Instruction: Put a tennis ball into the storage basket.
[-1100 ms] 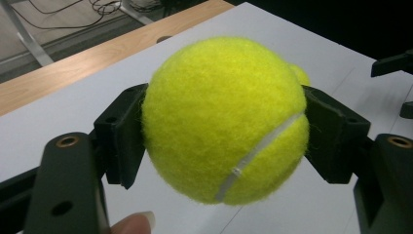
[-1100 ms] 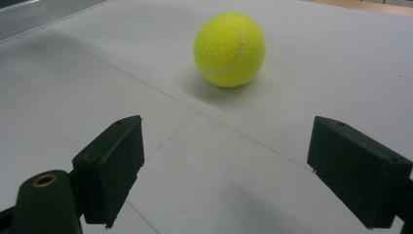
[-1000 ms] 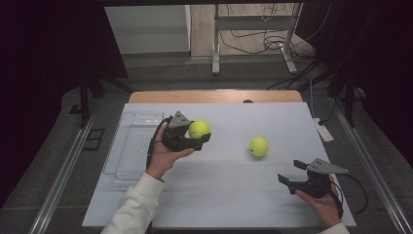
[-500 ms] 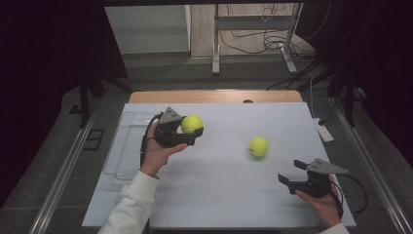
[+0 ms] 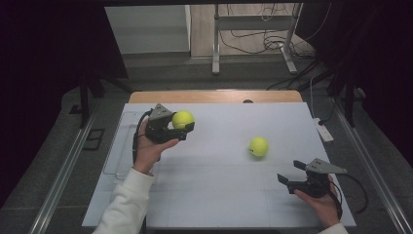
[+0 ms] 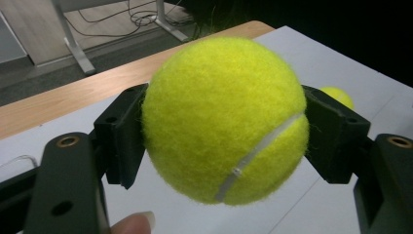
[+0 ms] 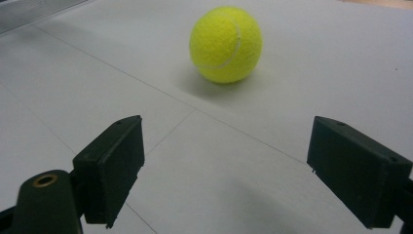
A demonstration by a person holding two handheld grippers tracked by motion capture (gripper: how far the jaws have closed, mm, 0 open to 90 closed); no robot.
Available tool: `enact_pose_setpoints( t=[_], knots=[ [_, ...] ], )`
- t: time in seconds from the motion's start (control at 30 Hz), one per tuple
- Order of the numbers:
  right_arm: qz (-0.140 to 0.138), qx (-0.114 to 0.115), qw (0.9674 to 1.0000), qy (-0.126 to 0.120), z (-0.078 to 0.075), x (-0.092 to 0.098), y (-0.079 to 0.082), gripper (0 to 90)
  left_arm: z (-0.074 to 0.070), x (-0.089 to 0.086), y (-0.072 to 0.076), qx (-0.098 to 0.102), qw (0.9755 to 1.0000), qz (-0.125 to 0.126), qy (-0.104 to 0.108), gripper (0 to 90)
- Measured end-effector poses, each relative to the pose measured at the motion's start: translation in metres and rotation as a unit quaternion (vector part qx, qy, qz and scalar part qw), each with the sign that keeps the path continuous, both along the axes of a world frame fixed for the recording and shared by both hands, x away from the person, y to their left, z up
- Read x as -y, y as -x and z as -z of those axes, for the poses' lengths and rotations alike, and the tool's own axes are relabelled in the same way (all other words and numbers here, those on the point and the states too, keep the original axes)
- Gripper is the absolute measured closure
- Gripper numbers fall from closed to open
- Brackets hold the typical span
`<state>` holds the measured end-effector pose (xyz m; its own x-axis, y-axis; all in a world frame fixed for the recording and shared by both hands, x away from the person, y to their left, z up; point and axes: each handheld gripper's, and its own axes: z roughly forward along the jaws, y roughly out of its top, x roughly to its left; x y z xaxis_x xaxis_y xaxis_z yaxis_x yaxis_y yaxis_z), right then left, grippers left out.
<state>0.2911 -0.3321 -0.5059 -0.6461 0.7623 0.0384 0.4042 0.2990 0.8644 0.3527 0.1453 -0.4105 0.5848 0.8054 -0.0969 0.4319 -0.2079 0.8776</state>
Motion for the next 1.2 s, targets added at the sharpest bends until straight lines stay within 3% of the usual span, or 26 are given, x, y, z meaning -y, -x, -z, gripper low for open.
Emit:
enact_pose_setpoints(
  t=[0.53, 1.2],
  knots=[
    [-0.004, 0.002, 1.0, -0.002, -0.001, 0.001, 0.001, 14.0, 0.002, -0.014, -0.004, -0.002, 0.9998, -0.022, -0.001, 27.0],
    [-0.005, 0.002, 1.0, -0.001, -0.001, 0.001, 0.002, 14.1, 0.0, -0.043, -0.007, -0.003, 0.9981, -0.058, 0.021, 26.9]
  ],
)
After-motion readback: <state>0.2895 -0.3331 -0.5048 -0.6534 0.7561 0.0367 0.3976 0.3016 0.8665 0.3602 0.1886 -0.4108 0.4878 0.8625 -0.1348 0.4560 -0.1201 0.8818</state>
